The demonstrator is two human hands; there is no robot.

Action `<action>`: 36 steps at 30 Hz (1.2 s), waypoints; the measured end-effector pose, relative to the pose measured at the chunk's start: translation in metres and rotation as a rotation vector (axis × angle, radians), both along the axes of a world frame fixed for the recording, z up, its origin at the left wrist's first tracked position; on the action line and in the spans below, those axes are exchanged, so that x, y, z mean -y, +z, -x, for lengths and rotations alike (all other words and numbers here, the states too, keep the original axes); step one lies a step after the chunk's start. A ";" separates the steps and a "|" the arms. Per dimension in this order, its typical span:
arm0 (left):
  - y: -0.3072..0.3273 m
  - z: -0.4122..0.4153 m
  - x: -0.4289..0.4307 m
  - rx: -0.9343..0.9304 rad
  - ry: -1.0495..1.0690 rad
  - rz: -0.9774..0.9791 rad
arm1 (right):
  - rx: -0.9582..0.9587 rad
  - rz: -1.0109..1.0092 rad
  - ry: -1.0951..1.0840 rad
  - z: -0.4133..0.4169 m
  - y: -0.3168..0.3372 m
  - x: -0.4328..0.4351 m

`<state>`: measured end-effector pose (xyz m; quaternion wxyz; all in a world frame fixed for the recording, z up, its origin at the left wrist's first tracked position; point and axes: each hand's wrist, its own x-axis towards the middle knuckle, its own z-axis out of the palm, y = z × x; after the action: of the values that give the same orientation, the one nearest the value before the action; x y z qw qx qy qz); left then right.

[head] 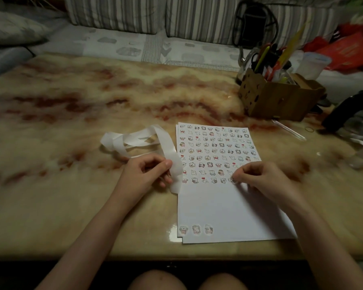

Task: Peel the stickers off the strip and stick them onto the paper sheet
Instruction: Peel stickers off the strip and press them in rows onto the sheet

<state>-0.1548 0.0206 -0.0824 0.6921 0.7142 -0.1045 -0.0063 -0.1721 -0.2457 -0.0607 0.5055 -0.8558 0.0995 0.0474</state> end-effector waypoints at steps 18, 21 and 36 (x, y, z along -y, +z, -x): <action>0.001 0.000 0.000 0.011 -0.005 0.000 | 0.173 0.173 -0.043 0.004 -0.018 -0.005; 0.001 0.001 0.000 0.004 -0.004 0.006 | 0.209 0.220 -0.047 0.005 -0.021 -0.005; 0.002 0.002 0.000 -0.011 0.010 -0.001 | 0.229 0.099 -0.082 0.003 -0.029 0.002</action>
<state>-0.1563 0.0203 -0.0808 0.6925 0.7148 -0.0974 -0.0070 -0.1754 -0.2476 -0.0895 0.4721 -0.8747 0.0785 -0.0764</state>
